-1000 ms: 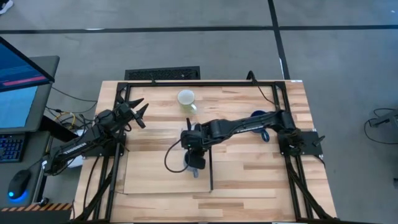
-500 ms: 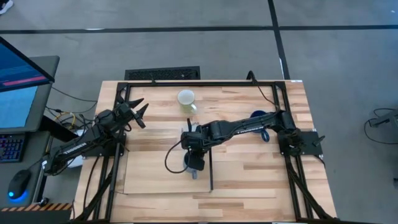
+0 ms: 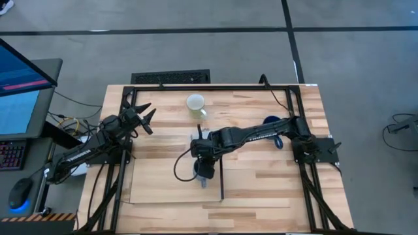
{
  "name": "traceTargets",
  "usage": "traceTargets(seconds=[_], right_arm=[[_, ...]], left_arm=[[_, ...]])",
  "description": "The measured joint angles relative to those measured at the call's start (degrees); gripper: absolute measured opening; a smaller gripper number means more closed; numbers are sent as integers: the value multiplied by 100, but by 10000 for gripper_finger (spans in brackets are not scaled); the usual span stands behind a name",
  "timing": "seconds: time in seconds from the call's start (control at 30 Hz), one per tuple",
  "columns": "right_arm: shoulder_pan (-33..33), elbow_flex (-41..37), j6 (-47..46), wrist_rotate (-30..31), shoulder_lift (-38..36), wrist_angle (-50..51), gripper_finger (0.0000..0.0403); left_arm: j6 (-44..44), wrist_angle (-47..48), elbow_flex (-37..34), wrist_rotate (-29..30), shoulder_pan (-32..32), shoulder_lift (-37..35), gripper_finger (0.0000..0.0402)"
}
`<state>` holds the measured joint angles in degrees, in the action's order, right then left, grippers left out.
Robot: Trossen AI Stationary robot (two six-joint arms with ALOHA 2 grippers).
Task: Stack small to large cups/mugs on shelf
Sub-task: Put the light blue mug on the shelf
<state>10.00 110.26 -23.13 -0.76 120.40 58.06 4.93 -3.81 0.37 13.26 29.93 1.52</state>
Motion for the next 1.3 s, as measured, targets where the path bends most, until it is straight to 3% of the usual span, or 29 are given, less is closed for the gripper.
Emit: traceTargets(seconds=[0.5,0.8,1.3], right_arm=[[-65,-2,-55,-394,266,-141,11],[-62,-2,-88,-541,267,-151,74],[-61,-2,-390,-541,267,-201,81]], left_arm=[[140,0,-1,-2,0,0,163],[138,0,1,-2,0,0,163],[137,2,1,-2,0,0,163]])
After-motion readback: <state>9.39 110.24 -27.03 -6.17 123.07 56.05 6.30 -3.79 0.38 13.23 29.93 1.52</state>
